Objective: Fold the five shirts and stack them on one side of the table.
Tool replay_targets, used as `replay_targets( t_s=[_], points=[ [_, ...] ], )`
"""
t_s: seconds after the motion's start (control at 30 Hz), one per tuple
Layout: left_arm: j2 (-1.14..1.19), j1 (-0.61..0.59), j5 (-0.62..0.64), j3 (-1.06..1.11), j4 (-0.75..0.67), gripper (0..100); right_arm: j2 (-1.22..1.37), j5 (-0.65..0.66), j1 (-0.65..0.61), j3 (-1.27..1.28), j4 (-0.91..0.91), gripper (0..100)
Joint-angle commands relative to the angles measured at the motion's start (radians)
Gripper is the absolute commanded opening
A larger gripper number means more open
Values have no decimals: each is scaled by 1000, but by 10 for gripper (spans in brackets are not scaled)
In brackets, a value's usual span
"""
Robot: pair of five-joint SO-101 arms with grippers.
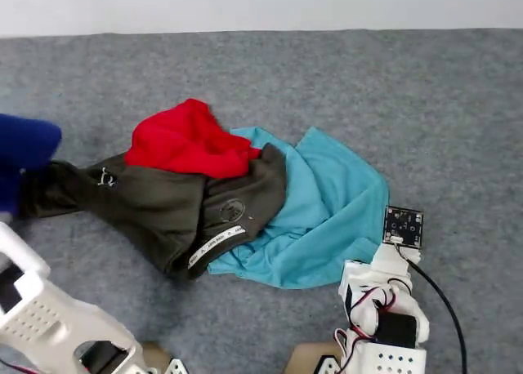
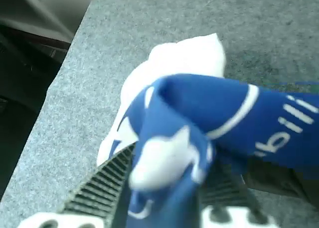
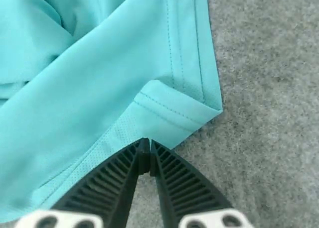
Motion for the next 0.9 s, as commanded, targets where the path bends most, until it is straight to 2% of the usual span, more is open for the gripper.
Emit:
replay_targets(
  t_s=[0.0,0.17,0.33,0.4,0.63,0.87],
  points=[
    [-87,9,-14,-12,-25,244,-15,8,-4,17,2,9],
    [-87,61,-69,-76,34,246,-15,8,-4,17,2,9],
    [-87,252,-161,-168,207,246,-15,8,-4,17,2,9],
    [-84,345,-172,-171,229,246,-15,8,-4,17,2,9],
    [-86,628,-316,-8,227,246,-15,8,-4,17,2,9],
    [-87,829,-437,213,227,246,-15,8,-4,17,2,9]
  ],
)
